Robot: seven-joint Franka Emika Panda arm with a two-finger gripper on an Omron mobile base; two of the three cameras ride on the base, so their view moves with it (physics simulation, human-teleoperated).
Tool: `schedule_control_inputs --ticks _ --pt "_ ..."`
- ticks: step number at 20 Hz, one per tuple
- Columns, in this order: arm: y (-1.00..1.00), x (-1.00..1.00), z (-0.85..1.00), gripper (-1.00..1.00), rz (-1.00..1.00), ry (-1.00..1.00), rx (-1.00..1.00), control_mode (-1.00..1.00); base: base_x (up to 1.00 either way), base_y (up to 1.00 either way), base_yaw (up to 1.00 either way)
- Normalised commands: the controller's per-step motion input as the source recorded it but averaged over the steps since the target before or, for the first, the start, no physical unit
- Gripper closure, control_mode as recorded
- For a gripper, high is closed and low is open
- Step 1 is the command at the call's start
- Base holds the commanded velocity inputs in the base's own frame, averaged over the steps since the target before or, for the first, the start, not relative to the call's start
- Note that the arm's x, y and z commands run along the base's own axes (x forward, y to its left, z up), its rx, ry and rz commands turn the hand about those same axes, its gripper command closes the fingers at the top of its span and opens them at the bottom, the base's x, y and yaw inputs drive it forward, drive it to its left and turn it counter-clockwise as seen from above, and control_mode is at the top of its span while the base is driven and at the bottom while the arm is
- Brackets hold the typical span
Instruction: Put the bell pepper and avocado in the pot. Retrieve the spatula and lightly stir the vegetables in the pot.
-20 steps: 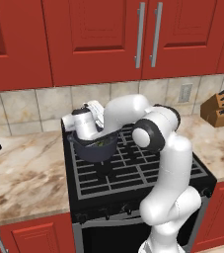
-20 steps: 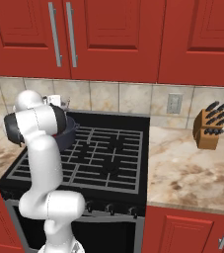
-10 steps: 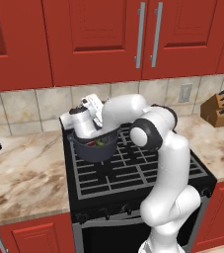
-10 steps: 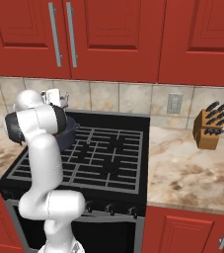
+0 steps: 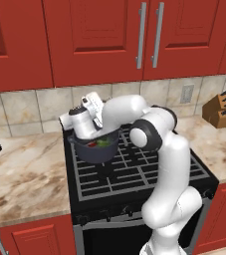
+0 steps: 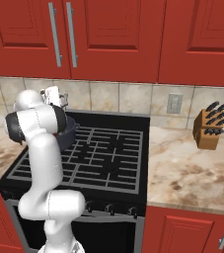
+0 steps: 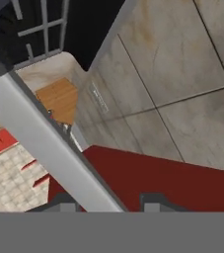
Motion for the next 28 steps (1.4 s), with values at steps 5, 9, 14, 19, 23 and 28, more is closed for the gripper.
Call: schedule_control_inputs --ticks 5,9,14,19,23,28 --pt "0.0 0.54 0.04 1.0 -0.05 -0.13 -0.01 -1.0 0.0 0.0 0.0" --pt "0.04 0.21 0.0 1.0 -0.05 -0.11 0.0 -1.0 0.0 0.0 0.0" --pt "0.06 -0.34 0.05 1.0 -0.02 0.0 0.0 -1.0 0.0 0.0 0.0" --pt "0.03 -0.48 0.0 1.0 -0.01 0.0 0.0 -1.0 0.0 0.0 0.0" --pt "0.01 -0.39 0.0 1.0 -0.01 0.0 0.0 -1.0 0.0 0.0 0.0" --pt "-0.06 -0.01 0.0 1.0 -0.08 -0.11 -0.03 -1.0 0.0 0.0 0.0"
